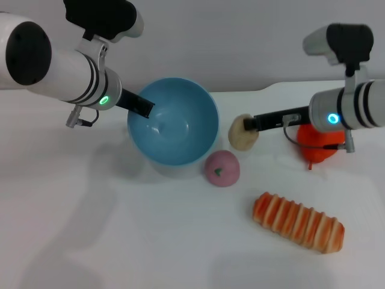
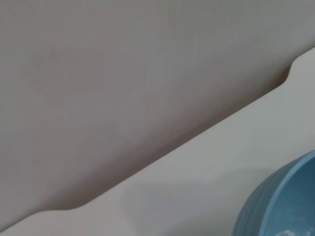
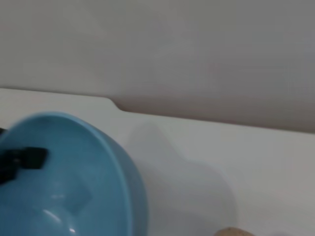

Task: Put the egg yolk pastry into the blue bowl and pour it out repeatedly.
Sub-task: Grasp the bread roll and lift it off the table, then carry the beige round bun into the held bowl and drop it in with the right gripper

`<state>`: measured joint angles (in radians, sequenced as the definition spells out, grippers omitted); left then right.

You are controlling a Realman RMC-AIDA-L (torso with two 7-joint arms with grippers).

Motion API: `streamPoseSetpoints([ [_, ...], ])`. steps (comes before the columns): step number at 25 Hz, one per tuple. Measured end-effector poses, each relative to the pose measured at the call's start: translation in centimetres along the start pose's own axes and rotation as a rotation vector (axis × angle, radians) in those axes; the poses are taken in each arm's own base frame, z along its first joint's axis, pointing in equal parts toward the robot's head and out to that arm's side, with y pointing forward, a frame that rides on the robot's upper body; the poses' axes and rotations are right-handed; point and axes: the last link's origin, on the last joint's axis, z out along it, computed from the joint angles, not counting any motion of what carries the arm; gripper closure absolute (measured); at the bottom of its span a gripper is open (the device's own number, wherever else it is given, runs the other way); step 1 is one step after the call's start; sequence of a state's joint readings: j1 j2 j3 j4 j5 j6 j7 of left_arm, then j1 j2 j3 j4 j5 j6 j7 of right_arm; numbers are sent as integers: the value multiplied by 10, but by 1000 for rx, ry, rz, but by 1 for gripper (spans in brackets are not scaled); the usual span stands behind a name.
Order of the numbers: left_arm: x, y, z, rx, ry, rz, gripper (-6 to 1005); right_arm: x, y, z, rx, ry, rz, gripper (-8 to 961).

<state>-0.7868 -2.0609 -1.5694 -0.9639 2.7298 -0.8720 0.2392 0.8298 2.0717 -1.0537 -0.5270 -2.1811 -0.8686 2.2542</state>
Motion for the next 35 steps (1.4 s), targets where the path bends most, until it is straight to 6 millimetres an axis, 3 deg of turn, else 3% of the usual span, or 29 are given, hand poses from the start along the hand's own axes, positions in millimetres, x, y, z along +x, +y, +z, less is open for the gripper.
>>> streamPoseSetpoints([
  [8,8,-8,0,29,32,-4,999,-22,7,-24,-45,-36,-85,953],
  [21,21,-10,9,47,23,6,1000,-53,39,-60,-155,-67,-211,954],
  [26,21,-6,9,35,23,5,1000,-62,51,-57,-194,-99,-216,954],
  [30,20,-2,9,24,15,7,999,-62,64,-39,-227,-106,-254,952],
  [35,18,3,9,10,-5,11,999,-59,66,-22,-234,-111,-257,953],
])
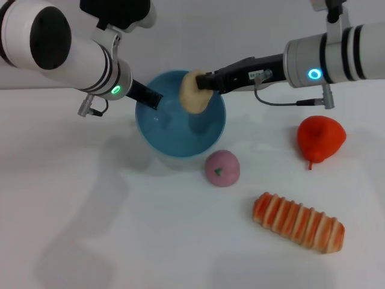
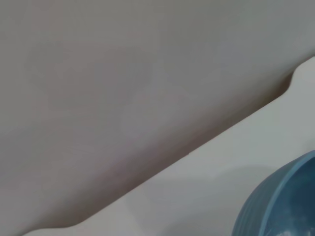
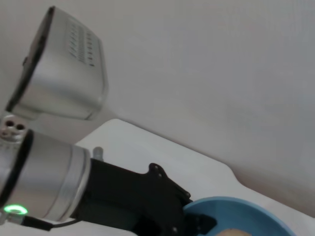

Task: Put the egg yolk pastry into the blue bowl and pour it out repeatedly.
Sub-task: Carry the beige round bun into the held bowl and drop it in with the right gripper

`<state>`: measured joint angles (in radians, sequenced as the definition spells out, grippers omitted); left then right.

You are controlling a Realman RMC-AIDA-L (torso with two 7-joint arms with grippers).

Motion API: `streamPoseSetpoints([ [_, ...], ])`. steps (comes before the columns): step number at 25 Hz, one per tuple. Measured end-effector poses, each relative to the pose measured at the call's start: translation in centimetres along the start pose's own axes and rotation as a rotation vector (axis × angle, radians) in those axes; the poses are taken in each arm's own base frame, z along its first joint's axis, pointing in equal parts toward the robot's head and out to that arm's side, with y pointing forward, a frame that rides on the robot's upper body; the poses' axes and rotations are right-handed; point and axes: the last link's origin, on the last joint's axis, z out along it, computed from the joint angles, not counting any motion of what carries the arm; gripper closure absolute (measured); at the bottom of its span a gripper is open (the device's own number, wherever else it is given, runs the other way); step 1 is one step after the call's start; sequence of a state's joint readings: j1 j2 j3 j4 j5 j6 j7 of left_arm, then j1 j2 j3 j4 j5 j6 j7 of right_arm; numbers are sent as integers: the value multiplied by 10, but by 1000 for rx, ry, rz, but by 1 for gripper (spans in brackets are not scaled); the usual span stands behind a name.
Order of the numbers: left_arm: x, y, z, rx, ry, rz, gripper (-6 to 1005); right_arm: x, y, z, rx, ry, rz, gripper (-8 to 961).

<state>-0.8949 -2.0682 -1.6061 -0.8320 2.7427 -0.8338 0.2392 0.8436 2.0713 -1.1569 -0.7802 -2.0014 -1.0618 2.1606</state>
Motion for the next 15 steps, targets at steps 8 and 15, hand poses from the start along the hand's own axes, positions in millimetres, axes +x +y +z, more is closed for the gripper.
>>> streamPoseSetpoints([
  [8,1,2,0,-10,8,-6,1000,8,-2,11,3,-4,-14,952],
  [15,-2,4,1,-16,8,-3,999,11,-1,14,-18,-35,-17,867],
])
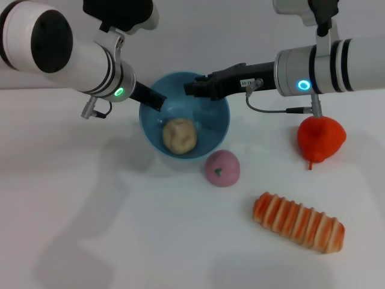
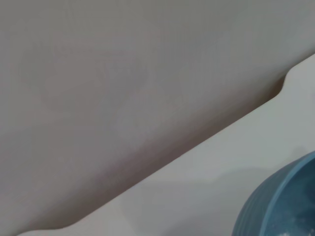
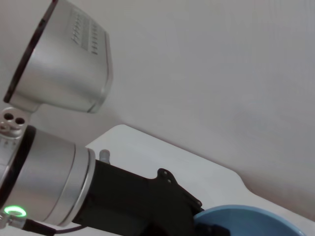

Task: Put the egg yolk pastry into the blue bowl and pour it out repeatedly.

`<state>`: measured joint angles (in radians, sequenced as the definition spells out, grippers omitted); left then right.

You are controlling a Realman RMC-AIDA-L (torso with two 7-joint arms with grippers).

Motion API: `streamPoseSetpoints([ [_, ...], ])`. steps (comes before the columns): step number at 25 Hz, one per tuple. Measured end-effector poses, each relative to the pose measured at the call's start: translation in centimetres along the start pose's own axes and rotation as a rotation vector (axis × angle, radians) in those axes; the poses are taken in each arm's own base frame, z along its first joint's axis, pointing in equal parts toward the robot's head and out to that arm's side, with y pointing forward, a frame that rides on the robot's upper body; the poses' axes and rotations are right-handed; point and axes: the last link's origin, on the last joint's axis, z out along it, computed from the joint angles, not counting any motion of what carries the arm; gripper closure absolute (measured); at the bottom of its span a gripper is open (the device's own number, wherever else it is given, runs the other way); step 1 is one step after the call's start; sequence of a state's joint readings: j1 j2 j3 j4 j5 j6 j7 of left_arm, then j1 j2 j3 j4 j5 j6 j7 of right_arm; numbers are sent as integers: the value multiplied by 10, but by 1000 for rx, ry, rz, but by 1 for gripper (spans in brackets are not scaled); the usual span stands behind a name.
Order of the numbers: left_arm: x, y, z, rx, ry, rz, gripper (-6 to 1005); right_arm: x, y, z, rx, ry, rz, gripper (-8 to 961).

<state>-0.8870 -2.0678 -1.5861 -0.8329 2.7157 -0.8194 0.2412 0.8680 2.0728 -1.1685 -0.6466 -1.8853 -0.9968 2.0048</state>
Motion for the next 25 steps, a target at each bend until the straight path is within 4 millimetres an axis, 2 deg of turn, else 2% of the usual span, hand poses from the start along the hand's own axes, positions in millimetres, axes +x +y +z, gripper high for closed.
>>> streamPoseSetpoints([
  [6,-1,-1,1,4,7,2,999,6,-10,-11,39,-14,-31,781],
  [8,-1,-1,1,6,15,5,1000,10,-16,-20,68,-35,-88,552],
  [14,-3,-1,2,10,31,7,999,19,-41,-69,224,-141,-152,412],
  [19,-1,4,4,16,62,39,999,41,-59,-108,337,-254,-198,404],
  [25,2,4,4,22,94,45,1000,85,-71,-139,473,-377,-261,404],
])
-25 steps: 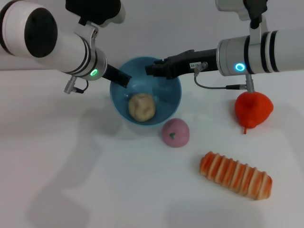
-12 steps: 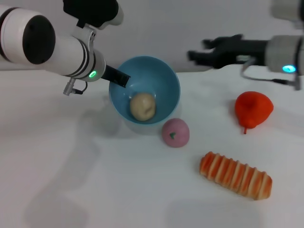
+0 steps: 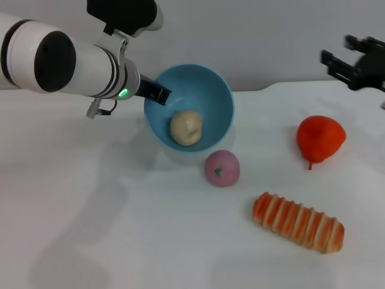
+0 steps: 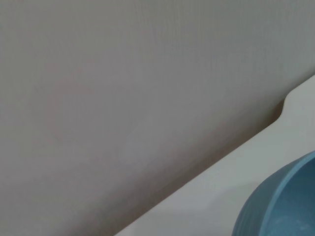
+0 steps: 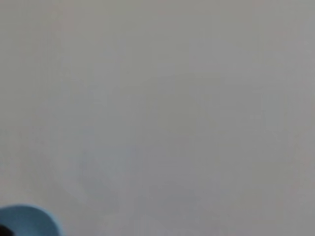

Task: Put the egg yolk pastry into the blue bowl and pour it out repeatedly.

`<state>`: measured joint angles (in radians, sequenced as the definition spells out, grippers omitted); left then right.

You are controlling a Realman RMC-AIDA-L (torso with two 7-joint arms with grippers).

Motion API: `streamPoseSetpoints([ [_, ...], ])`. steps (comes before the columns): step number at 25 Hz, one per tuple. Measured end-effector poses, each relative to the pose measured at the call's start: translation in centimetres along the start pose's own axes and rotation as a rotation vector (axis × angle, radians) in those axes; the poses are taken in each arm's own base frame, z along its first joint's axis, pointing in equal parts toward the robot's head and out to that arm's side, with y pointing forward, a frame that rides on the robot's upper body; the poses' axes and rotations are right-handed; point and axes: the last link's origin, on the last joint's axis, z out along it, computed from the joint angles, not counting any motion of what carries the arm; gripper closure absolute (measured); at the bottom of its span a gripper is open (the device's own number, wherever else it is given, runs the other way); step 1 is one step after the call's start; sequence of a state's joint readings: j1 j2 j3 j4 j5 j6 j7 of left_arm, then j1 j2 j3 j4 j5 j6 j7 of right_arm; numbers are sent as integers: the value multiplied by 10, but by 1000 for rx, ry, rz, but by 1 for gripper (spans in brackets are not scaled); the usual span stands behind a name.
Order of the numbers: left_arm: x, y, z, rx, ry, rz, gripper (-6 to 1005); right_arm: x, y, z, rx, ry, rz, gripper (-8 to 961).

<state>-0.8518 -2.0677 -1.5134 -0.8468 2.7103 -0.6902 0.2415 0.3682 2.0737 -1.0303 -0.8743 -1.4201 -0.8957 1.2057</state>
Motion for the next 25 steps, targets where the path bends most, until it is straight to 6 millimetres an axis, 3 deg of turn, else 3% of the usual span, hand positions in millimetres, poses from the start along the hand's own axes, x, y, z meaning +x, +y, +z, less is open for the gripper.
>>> streamPoseSetpoints([
  [2,2,0,0,3,13,2,1000,24,-7,-16,80,-7,-18,404],
  [3,2,0,0,3,13,2,1000,24,-7,-16,80,-7,-18,404],
  [8,8,0,0,14,60,15,1000,64,-18,-47,264,-37,52,403],
  [14,16,0,-1,21,93,31,1000,84,-19,-77,371,-91,134,403],
  [25,79,31,-27,31,395,204,999,118,-12,-102,482,-44,216,403],
])
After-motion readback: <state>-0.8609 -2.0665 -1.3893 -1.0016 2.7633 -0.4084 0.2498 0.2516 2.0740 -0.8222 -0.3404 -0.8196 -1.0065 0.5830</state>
